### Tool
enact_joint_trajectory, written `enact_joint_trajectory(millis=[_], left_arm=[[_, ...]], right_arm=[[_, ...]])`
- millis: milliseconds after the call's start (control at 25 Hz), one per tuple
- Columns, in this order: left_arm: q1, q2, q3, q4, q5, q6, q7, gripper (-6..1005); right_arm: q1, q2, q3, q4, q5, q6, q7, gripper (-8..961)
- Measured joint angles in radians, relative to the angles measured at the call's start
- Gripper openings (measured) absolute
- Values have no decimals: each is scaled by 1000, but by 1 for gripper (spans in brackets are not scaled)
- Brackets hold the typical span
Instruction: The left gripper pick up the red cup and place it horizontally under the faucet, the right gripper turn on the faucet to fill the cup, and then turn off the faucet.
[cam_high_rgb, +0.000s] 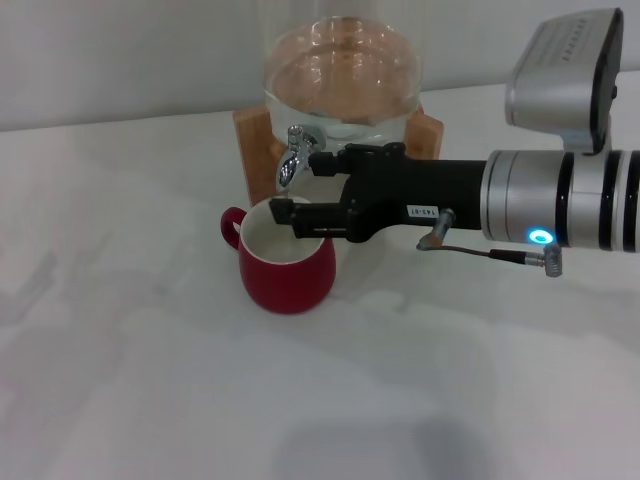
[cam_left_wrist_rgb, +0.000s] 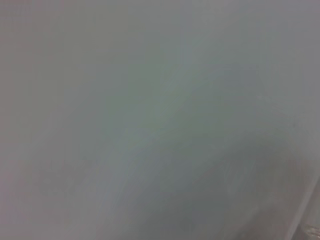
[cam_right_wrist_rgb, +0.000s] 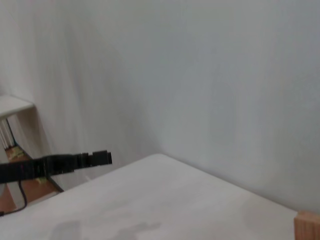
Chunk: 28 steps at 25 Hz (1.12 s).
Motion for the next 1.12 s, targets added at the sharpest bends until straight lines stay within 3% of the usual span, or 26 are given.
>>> enact_joint_trajectory(millis=[480,600,920,1120], left_arm=[[28,2,1,28,22,-3,1,876],[68,-1,3,122,90,-6,-7,876],[194,-5,10,311,81,-32,-52,878],[196,-3,11,288,65,-33,-60,877]], right_arm=[[-46,-1,45,-18,10,7,-6,781],[-79,-2,67,-35,10,9,-10,781],[-110,-2,80,-38,10,9,-13,781],[-103,-2,79,-33,10,9,-15,781]])
